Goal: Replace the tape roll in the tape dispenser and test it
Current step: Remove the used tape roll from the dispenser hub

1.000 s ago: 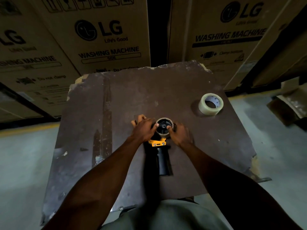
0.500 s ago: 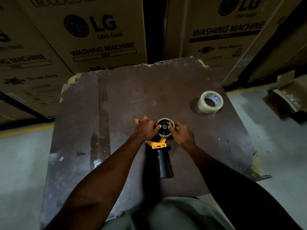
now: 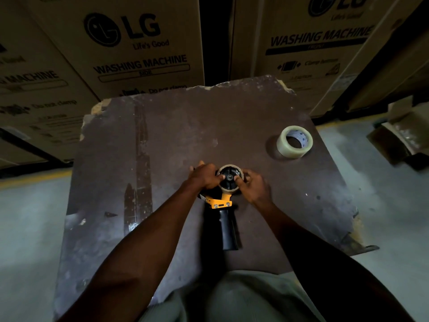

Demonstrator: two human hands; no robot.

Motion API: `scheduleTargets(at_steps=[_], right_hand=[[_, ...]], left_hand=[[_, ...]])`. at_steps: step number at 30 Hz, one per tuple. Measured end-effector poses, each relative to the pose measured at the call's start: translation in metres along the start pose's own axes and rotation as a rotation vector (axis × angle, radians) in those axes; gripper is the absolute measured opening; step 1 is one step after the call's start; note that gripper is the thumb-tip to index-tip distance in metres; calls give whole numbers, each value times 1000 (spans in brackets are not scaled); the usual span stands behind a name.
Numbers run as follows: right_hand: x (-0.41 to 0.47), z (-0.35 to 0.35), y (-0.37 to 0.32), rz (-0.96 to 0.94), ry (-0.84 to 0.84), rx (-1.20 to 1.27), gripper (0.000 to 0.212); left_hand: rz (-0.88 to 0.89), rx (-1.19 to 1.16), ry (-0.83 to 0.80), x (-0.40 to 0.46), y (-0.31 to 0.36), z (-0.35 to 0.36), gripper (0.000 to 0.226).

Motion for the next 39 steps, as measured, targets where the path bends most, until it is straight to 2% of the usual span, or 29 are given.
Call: scheduleTargets(at_steps=[9, 16, 20, 23, 24, 28, 31, 33, 36, 39], right_hand=[[10, 7, 8, 77, 1, 74, 26], [25, 16, 17, 151, 3, 148, 32], [27, 15, 14, 146, 7, 179, 15], [23, 13, 12, 121, -8, 193, 16], [23, 12, 12, 97, -13, 209, 18], [16, 11, 12, -9, -110, 235, 52], [7, 8, 8, -72, -158, 270, 54], [2, 10, 7, -114, -216, 307, 58], [-5, 13, 2, -153, -317, 335, 70], [-9, 17, -2, -191, -390, 329, 79]], left_hand=[[-34, -38, 57, 2, -4, 1, 39], [-72, -100, 62, 7, -11, 5, 48], [-50, -107, 83, 7, -9, 3, 46], [-10, -80, 97, 4, -8, 0, 41], [5, -77, 97, 2, -7, -2, 40], [99, -115, 112, -9, -5, -8, 39], [168, -149, 126, -16, -4, -11, 48], [215, -181, 108, -20, -3, -8, 57], [251, -197, 21, -24, -6, -1, 84], [262, -135, -36, -28, -8, 3, 93]])
Point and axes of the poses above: each hand's wrist, its own x-axis towards the middle knuckle, its own z-axis out of the palm, y = z × x, the point moved 7 cm from there along x, towards the middle knuckle, and after that the axes turned 8 degrees about z, right-handed, at the moved point
